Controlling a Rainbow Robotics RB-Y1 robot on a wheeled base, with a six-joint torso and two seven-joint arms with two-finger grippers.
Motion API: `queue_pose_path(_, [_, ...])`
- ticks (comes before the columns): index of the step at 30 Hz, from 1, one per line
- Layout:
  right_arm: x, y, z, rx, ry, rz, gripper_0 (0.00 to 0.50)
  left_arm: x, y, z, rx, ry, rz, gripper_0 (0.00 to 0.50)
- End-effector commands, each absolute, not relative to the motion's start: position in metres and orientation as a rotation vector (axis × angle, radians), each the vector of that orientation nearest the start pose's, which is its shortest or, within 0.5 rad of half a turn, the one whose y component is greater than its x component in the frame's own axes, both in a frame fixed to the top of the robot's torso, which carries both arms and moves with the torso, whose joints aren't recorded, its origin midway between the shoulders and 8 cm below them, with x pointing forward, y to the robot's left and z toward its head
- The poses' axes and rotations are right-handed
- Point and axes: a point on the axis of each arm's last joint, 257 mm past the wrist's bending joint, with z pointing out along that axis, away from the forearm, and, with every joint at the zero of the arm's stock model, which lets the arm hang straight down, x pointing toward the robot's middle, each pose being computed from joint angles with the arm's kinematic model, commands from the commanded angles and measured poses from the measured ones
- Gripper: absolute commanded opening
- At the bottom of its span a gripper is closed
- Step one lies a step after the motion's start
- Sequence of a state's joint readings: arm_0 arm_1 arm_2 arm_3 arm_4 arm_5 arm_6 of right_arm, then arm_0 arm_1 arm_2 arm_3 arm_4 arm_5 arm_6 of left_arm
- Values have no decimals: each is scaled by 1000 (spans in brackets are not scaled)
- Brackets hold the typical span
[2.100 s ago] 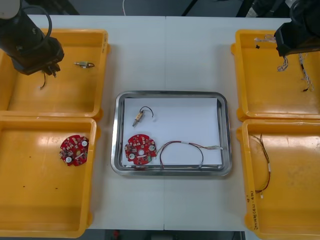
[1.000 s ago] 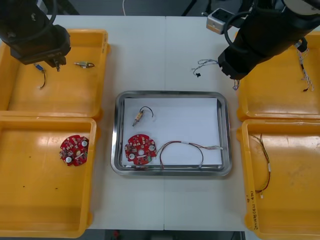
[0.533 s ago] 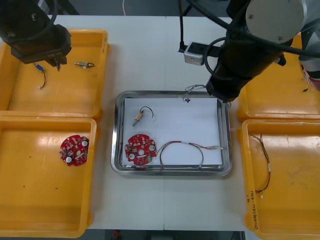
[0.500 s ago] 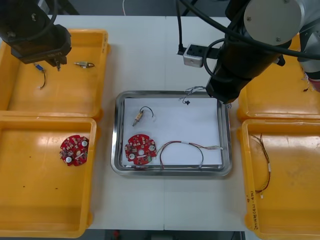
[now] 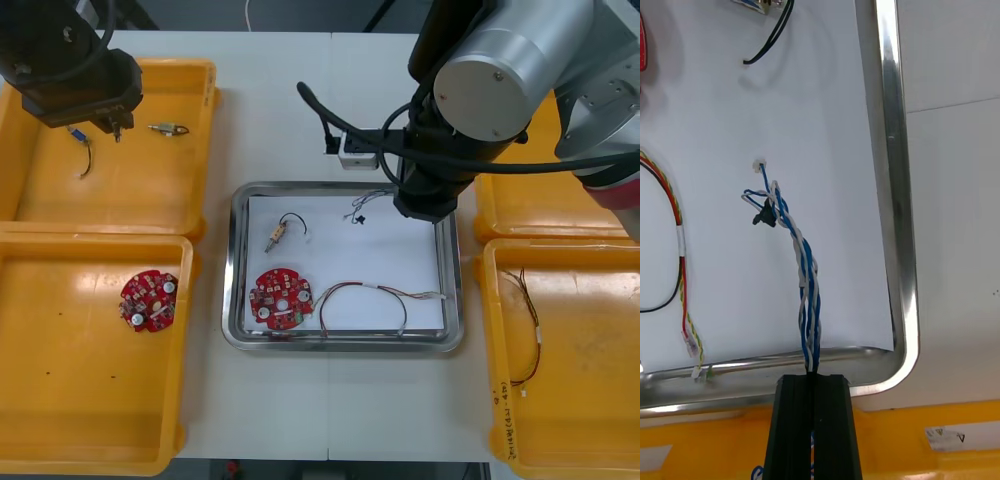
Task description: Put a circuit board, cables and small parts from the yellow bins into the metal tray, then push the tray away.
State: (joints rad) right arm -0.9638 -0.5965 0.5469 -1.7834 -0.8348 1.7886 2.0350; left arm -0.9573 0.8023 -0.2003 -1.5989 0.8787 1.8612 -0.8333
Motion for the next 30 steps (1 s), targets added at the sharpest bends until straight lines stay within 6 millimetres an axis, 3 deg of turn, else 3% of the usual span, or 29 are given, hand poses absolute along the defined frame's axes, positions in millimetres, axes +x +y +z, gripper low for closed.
queue_pose_path(1, [476, -90, -168, -1821, 2070, -302, 0, 522, 259, -47, -207, 2620, -118, 0])
queue_pose_path(15, [492, -78, -219, -1825, 2082, -348, 0, 523, 259, -46, -208, 2617, -119, 2])
queue_pose_path(22, [504, -86, -233, -1800, 2103, -345, 0, 523, 260, -46, -211, 2616, -116, 1])
queue_pose_path(30, [502, -94, -241, -1801, 2126, -356, 0, 523, 260, -46, -210, 2615, -116, 1])
